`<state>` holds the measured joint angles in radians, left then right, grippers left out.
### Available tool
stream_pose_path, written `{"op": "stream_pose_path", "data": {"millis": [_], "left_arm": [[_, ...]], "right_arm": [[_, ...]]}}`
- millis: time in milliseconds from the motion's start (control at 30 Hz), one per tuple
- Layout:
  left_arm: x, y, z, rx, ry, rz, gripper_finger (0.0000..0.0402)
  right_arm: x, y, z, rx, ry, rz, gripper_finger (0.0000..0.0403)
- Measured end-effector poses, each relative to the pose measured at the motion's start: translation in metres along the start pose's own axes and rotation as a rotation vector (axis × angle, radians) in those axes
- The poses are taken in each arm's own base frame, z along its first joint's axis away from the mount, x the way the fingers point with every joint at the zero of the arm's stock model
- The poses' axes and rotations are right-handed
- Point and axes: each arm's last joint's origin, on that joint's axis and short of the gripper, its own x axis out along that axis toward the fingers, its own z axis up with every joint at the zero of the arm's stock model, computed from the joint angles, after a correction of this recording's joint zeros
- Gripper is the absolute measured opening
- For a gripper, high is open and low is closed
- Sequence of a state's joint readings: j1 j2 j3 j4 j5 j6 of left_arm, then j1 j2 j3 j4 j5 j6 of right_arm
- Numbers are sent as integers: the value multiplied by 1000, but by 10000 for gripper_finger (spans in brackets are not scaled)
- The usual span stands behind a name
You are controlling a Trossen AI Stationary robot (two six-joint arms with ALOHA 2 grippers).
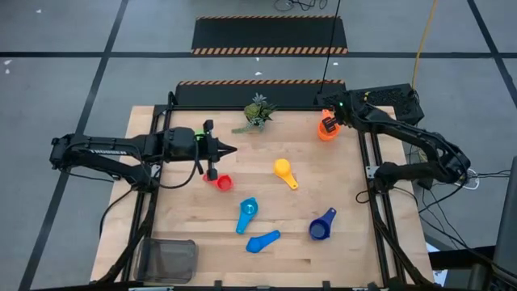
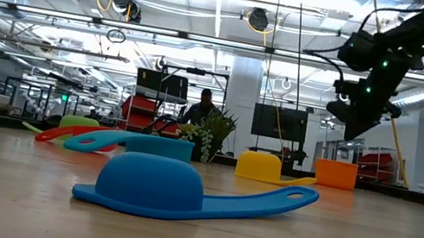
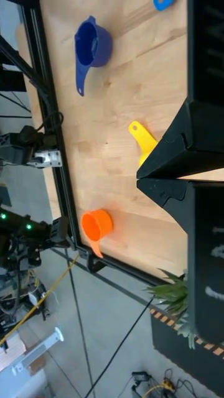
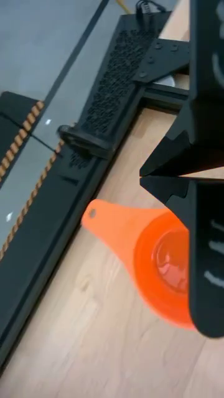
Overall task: Nest measuring cups in basket
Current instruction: Move the orange measuring cup to the center of the table
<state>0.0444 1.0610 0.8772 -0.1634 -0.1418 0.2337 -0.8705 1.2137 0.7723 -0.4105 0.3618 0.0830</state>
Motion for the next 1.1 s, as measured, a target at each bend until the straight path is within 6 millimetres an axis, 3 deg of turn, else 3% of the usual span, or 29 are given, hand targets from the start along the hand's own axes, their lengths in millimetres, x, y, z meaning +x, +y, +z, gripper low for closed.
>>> {"op": "stream_pose_path", "data": {"millis": [700, 1100], "left_arm": [[0, -1, -3, 12, 26, -6, 8], [0, -1, -3, 22, 26, -5, 8]], "right_arm": [[34, 8, -11, -34, 165, -19, 0], [30, 20, -13, -1, 203, 220, 0]]}}
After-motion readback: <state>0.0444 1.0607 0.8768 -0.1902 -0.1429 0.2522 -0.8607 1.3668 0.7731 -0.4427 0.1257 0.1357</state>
